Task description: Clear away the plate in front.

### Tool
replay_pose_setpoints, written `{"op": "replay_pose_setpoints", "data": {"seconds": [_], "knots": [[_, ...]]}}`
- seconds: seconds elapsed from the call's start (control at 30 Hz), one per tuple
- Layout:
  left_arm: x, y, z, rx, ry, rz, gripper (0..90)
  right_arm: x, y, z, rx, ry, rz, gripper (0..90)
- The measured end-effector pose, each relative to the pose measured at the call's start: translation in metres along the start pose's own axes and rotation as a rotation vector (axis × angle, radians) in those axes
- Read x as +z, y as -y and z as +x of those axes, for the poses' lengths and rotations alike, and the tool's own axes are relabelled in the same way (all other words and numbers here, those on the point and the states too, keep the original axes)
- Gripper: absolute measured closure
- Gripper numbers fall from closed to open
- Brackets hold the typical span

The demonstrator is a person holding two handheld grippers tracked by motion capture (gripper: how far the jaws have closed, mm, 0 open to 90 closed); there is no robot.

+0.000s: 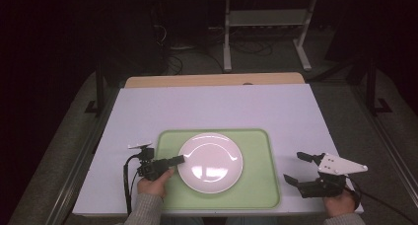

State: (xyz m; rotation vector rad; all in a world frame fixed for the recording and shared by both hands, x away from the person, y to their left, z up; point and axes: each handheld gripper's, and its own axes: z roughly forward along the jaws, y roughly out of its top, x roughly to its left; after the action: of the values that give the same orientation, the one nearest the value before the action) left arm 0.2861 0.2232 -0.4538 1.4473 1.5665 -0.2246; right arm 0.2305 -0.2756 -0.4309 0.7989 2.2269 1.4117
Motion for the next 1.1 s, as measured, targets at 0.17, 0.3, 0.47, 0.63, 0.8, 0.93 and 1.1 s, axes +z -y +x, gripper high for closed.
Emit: {"op": "replay_pose_setpoints", "data": {"seconds": [0.17,0.3,0.47,0.63,0.8,0.93,1.1], "knots": [[-0.001,0.000,-0.001,0.013,-0.011,0.001,72.8,0.000,0.000,0.000,-0.001,-0.001,0.001,13.4],[-0.002,0.000,0.000,0.014,-0.017,0.001,71.7,0.000,0.000,0.000,-0.001,0.000,0.001,13.4],[-0.003,0.001,0.001,0.017,-0.027,0.002,70.6,0.001,0.000,0.000,-0.002,-0.001,0.002,13.4],[-0.004,0.000,0.001,0.021,-0.030,-0.004,70.6,0.001,0.000,0.000,-0.003,-0.001,0.003,13.4],[-0.009,-0.002,0.000,0.028,-0.029,-0.022,70.4,0.001,0.000,0.000,-0.002,0.000,0.006,13.4],[-0.012,-0.004,0.000,0.039,-0.021,-0.025,70.4,0.002,0.000,0.000,-0.001,-0.001,0.008,13.4],[-0.013,-0.005,-0.004,0.068,-0.024,-0.028,69.8,0.002,0.000,0.000,0.000,-0.002,0.009,13.4]]}}
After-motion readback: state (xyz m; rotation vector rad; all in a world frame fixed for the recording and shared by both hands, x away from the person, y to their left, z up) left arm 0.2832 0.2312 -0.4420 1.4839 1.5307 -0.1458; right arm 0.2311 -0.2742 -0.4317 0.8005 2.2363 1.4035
